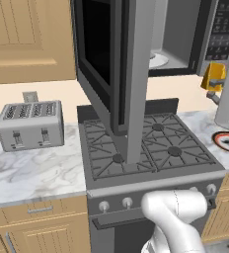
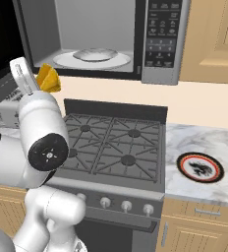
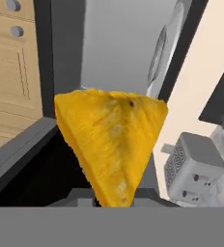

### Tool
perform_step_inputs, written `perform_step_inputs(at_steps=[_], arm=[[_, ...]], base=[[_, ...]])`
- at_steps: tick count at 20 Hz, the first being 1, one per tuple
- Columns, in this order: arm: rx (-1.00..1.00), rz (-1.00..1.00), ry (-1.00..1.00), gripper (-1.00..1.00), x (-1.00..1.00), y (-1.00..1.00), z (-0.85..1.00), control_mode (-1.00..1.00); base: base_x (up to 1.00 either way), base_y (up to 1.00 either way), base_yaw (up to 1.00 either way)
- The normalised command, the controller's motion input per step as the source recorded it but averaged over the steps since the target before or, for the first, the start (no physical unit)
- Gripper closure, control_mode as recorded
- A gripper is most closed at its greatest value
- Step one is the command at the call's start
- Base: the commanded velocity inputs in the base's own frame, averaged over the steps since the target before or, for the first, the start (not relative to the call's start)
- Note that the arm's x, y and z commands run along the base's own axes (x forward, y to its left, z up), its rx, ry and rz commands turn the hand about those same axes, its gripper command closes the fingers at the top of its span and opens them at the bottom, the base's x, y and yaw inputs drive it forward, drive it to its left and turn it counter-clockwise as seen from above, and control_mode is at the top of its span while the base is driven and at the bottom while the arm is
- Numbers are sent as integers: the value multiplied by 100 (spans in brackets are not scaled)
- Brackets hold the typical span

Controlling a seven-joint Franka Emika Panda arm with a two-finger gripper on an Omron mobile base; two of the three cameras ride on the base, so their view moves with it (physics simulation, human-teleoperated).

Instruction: Pick the cheese from the counter and place it in the microwave. Then turn on the microwave.

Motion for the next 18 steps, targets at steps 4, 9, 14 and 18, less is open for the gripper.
perform_step_inputs(at_steps=[4,9,14,18], arm=[[20,0,9,100,0,0,19,-100],[19,-1,10,100,1,0,17,-100],[22,-3,11,100,5,0,17,-100],[28,-6,15,100,18,0,17,-100]], base=[[0,0,0],[0,0,0],[0,0,0],[0,0,0]])
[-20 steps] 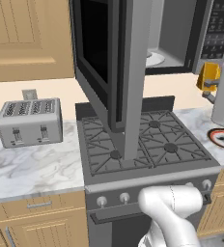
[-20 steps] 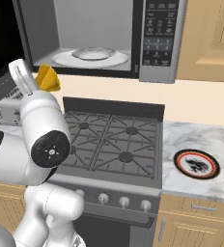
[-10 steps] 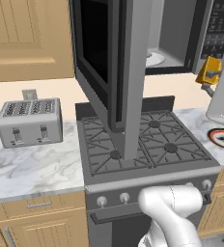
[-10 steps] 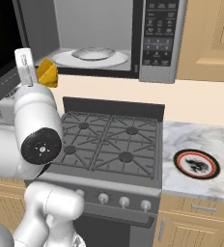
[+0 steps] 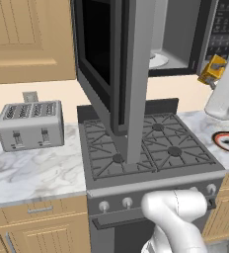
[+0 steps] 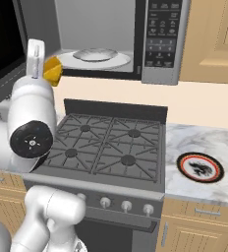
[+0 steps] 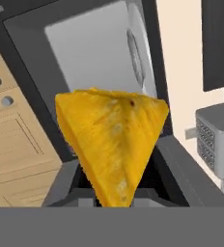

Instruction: Pick the cheese from the counter and place it in the microwave. Then turn on the microwave.

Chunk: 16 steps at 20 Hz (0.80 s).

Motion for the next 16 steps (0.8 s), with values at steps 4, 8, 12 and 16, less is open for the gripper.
perform_step_inputs(at_steps=[4,8,12,16], arm=[[33,-7,18,100,31,0,7,-100],[37,-7,21,100,37,0,0,-100],[38,-6,21,100,42,0,8,-100],[36,-6,21,100,36,0,36,-100]], base=[[0,0,0],[0,0,0],[0,0,0],[0,0,0]])
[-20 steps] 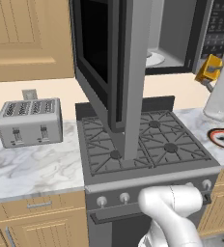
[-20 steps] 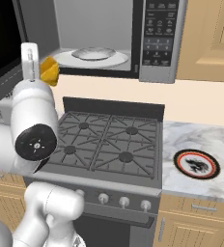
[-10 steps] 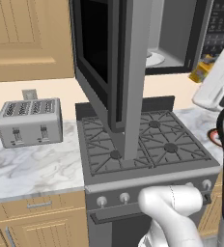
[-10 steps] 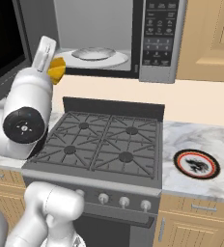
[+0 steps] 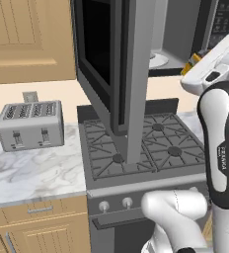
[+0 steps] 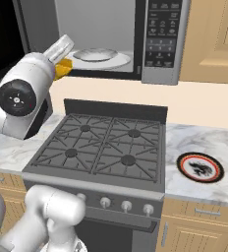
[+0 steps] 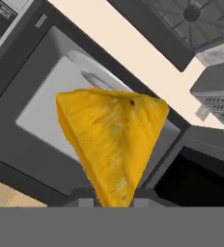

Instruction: Pick the cheese from the counter and place it in the microwave. Then turn on the microwave.

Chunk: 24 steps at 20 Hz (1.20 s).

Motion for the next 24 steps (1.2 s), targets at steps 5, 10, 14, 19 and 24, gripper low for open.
perform_step_inputs(at_steps=[5,10,14,19,24], arm=[[37,-5,22,100,30,0,37,-100],[39,-2,25,100,27,0,5,-100],[38,-1,25,100,26,0,0,-100],[33,-3,22,100,28,0,10,-100],[25,-5,19,100,20,5,38,-100]], base=[[0,0,0],[0,0,0],[0,0,0],[0,0,0],[0,0,0]])
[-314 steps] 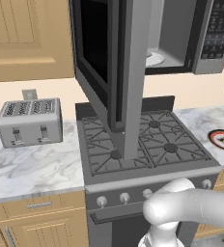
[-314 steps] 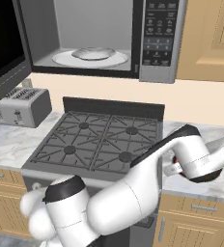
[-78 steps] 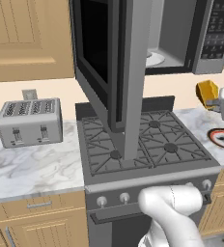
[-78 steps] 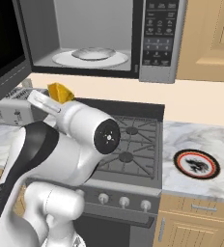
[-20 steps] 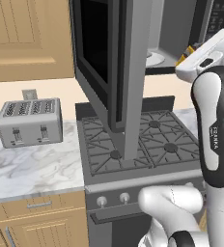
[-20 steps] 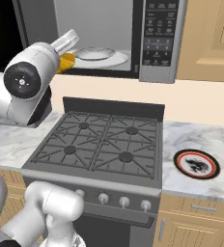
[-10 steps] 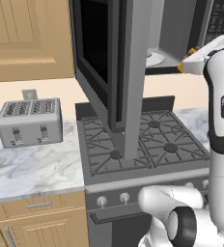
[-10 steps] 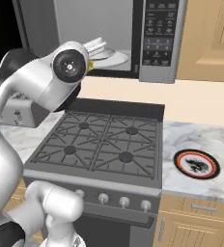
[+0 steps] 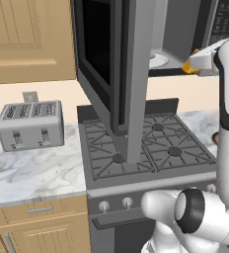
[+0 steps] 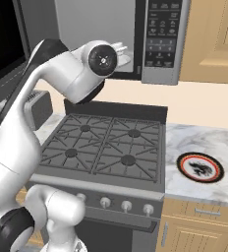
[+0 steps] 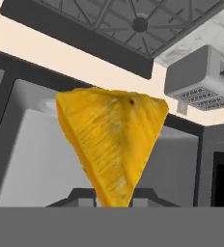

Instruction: Pick the cheese from the counter and place it in the microwave. Then turn on the microwave.

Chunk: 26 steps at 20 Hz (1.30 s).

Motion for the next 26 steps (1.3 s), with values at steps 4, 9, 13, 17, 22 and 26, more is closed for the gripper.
perform_step_inputs(at_steps=[4,9,13,17,22,26], arm=[[16,-7,19,100,24,29,43,-100],[2,-8,19,100,28,85,23,-100],[0,-7,19,100,23,100,12,-100],[1,-7,17,100,29,66,13,-100],[7,-5,16,100,39,27,15,-100],[7,-4,16,100,78,5,31,-100]], base=[[0,0,0],[0,0,0],[0,0,0],[0,0,0],[0,0,0],[0,0,0]])
